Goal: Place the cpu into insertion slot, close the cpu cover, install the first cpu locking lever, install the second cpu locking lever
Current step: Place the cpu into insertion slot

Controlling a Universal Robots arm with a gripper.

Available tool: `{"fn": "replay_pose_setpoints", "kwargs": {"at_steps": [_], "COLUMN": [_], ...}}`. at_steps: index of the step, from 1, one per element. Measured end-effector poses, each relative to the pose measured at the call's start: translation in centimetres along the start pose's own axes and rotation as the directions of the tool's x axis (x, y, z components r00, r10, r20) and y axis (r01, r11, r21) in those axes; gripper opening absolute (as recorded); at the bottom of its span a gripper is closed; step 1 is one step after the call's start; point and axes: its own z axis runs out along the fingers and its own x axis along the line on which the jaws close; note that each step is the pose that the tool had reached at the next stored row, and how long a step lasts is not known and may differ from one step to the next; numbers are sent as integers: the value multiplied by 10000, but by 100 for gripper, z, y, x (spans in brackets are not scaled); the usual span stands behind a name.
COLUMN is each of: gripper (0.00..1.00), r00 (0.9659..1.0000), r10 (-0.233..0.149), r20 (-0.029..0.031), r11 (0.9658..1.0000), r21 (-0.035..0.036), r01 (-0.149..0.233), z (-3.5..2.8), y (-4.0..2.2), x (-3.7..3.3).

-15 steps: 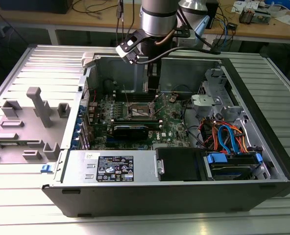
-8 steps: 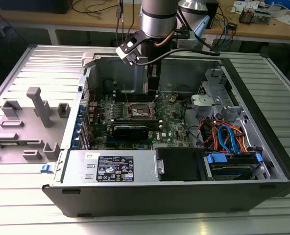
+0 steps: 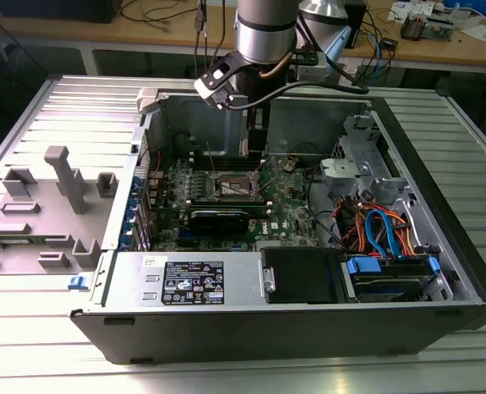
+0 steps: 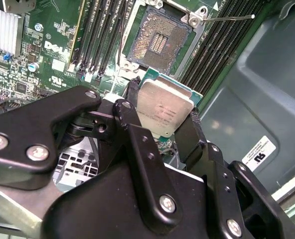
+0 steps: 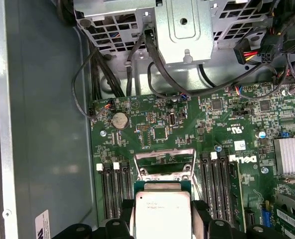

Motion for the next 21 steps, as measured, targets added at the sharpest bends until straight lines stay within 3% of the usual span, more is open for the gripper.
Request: {"fn": "replay_pose_setpoints", "kwargs": {"at_steps": [7, 11, 21], "gripper": [54, 54, 54], "r00": [9980, 9973, 9972], "r10": [-636, -727, -745], "r20": [-17, -21, -21], "r11": [9980, 9973, 9972], "r21": [23, -32, -65], "r01": [636, 727, 745], "z": [20, 51, 64], "y": [-7, -67, -74], "x": [-1, -8, -9]}}
